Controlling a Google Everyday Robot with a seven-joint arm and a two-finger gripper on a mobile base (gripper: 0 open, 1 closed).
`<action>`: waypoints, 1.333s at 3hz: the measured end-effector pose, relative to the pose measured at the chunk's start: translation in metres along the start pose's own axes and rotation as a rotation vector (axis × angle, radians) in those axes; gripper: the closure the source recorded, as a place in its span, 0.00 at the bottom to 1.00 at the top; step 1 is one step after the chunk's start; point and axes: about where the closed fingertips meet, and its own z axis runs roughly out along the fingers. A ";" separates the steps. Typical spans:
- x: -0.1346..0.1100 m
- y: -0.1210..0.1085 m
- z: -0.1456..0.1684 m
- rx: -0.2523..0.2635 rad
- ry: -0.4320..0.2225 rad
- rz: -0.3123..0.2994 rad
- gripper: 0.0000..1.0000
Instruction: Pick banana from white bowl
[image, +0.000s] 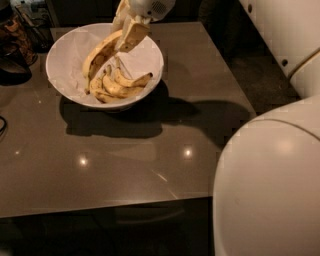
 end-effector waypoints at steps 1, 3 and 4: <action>-0.029 0.006 -0.018 0.024 -0.070 -0.056 1.00; -0.049 0.028 -0.016 0.000 -0.036 -0.059 1.00; -0.081 0.066 -0.031 0.004 -0.030 -0.109 1.00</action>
Offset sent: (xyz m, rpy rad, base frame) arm -0.0315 0.0091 0.0455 0.0800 -0.0715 0.0886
